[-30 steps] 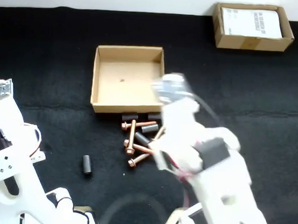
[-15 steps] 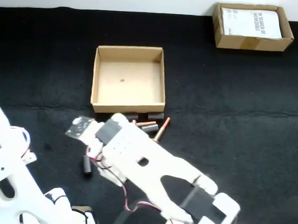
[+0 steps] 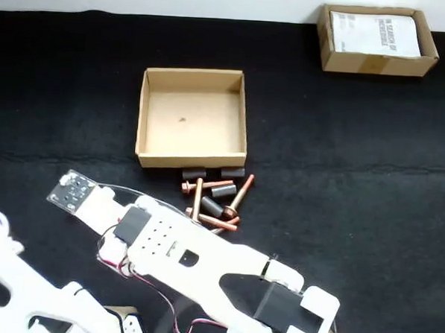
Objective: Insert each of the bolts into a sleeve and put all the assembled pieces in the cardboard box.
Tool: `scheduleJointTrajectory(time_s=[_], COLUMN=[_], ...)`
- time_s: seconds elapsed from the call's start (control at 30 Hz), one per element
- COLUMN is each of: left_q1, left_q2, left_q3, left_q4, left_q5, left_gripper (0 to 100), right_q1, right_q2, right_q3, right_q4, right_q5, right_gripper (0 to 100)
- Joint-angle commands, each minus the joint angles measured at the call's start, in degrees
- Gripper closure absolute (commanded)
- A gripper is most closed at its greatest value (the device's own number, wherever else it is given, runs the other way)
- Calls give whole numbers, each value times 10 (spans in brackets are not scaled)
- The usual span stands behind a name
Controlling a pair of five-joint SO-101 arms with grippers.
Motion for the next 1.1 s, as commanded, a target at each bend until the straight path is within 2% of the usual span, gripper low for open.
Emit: scheduleJointTrajectory(time_s=[0.0,0.13,0.3,0.43,0.53,0.93,1.07], left_q1=[-58,-77,-101,-137,-153,-150,-149], left_q2=[1,1,1,1,1,1,1], left_q3=[0,2,37,73,102,126,164], left_q4=[-55,-55,-67,-137,-200,-221,-256], left_q5=[-4,-5,-61,-65,-65,-65,-65], left_gripper=[986,986,986,986,986,986,986], right_q1=[-11,-6,22,52,65,45,44], right_q2=[-1,18,90,129,141,144,161], right_q3=[-24,-28,-87,-131,-148,-145,-151], right_q4=[-29,-44,-39,-39,-39,19,17], right_q5=[-11,-10,-10,-10,-10,-41,-54], right_gripper=[865,864,861,851,800,785,785])
